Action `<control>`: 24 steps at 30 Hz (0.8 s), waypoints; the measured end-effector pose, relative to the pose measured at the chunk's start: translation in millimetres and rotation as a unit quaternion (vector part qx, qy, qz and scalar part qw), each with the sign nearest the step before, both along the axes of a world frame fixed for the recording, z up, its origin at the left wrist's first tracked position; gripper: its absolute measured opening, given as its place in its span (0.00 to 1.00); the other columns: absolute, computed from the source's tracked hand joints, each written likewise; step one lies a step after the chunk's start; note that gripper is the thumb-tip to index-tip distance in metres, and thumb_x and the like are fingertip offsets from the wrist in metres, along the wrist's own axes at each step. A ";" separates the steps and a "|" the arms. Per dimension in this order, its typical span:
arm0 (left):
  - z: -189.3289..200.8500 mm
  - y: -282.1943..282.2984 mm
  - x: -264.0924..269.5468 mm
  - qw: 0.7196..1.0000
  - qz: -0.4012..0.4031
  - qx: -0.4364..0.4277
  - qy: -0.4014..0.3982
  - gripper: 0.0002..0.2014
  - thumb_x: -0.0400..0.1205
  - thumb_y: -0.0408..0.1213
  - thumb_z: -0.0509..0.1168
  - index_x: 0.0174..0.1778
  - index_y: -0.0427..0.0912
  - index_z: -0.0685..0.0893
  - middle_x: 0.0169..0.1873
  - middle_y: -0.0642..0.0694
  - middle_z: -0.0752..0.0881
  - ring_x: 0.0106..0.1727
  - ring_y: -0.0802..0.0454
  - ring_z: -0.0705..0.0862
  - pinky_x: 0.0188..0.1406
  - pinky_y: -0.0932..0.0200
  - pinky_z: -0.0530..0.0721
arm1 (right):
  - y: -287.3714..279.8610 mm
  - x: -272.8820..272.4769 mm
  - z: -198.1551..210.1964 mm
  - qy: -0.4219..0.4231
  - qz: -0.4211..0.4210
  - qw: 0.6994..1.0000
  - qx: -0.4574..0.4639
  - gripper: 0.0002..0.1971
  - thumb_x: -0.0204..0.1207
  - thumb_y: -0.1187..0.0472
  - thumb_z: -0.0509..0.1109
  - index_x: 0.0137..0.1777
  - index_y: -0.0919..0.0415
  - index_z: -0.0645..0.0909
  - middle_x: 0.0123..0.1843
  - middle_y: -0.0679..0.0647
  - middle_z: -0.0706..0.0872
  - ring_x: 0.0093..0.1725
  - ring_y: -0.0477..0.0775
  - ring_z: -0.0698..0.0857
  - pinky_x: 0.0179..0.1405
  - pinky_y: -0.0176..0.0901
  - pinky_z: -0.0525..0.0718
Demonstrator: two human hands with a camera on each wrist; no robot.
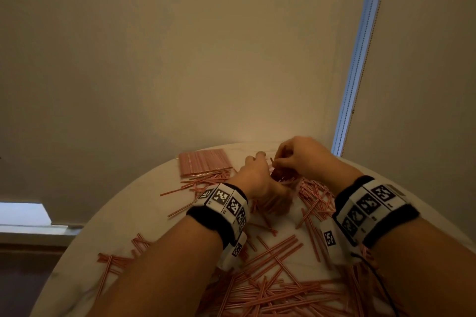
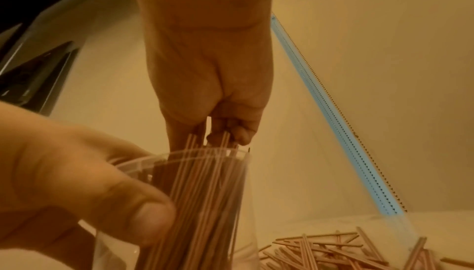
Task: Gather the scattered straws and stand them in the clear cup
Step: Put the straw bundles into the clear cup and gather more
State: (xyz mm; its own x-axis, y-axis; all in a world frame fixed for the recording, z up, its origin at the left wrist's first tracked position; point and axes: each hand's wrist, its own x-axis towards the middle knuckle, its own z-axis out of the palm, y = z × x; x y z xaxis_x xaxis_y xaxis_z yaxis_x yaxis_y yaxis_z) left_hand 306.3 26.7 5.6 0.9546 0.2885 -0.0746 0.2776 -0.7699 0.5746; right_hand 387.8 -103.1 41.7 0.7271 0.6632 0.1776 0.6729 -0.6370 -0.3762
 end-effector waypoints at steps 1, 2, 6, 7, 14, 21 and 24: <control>-0.2 0.3 -0.3 1.000 -0.002 -0.002 -0.001 0.65 0.63 0.61 0.85 0.89 0.44 0.53 0.82 0.38 0.64 0.81 0.36 0.71 0.74 0.38 0.79 | 1.9 0.7 -0.2 -0.017 -0.007 1.000 -0.017 0.09 0.76 0.49 0.77 0.46 0.53 0.91 0.43 0.50 0.92 0.42 0.49 0.88 0.47 0.50 0.89; 0.1 0.0 -0.5 1.000 -0.003 -0.003 -0.003 0.66 0.64 0.60 0.85 0.89 0.44 0.52 0.83 0.38 0.64 0.81 0.36 0.70 0.74 0.38 0.79 | 3.7 0.7 -0.5 -0.032 -0.011 0.998 -0.045 0.10 0.76 0.48 0.76 0.47 0.54 0.91 0.43 0.51 0.92 0.42 0.50 0.88 0.47 0.51 0.89; 2.4 -2.4 -6.7 1.000 0.005 -0.029 0.008 0.78 0.63 0.60 0.85 0.88 0.47 0.28 0.85 0.34 0.63 0.83 0.35 0.69 0.77 0.36 0.76 | 4.1 -4.8 5.0 -0.048 -0.011 0.992 -0.112 0.17 0.76 0.37 0.72 0.49 0.51 0.88 0.40 0.47 0.89 0.38 0.45 0.83 0.37 0.43 0.82; 3.5 -1.2 -11.2 0.999 0.008 -0.033 0.019 0.80 0.63 0.61 0.85 0.85 0.49 0.21 0.86 0.32 0.62 0.83 0.33 0.69 0.77 0.34 0.75 | 1.8 -7.7 8.3 -0.048 -0.010 0.992 -0.115 0.20 0.75 0.34 0.71 0.52 0.49 0.86 0.40 0.45 0.86 0.39 0.44 0.82 0.37 0.43 0.80; 18.6 19.1 -73.6 0.992 -0.010 0.108 0.062 0.46 0.70 0.63 0.80 0.77 0.39 0.75 0.70 0.40 0.83 0.66 0.42 0.83 0.63 0.46 0.84 | -27.7 -52.7 32.2 -0.118 -0.051 0.991 -0.040 0.21 0.73 0.35 0.73 0.52 0.52 0.83 0.49 0.51 0.86 0.48 0.53 0.83 0.43 0.47 0.81; 12.7 15.3 -171.4 0.941 -0.108 0.244 0.208 0.42 0.68 0.76 0.72 0.58 0.39 0.88 0.50 0.45 0.90 0.49 0.44 0.87 0.45 0.50 0.83 | -49.1 -147.2 18.8 0.034 0.078 0.984 -0.155 0.23 0.72 0.38 0.76 0.59 0.53 0.85 0.55 0.49 0.89 0.54 0.51 0.86 0.52 0.42 0.83; 4.6 12.0 -211.8 0.907 -0.112 0.295 0.280 0.66 0.49 0.87 0.69 0.78 0.47 0.73 0.68 0.48 0.82 0.63 0.45 0.83 0.55 0.48 0.84 | -60.9 -178.4 2.9 0.090 0.089 0.935 -0.330 0.59 0.56 0.25 0.77 0.85 0.47 0.58 0.83 0.54 0.68 0.78 0.60 0.72 0.74 0.59 0.74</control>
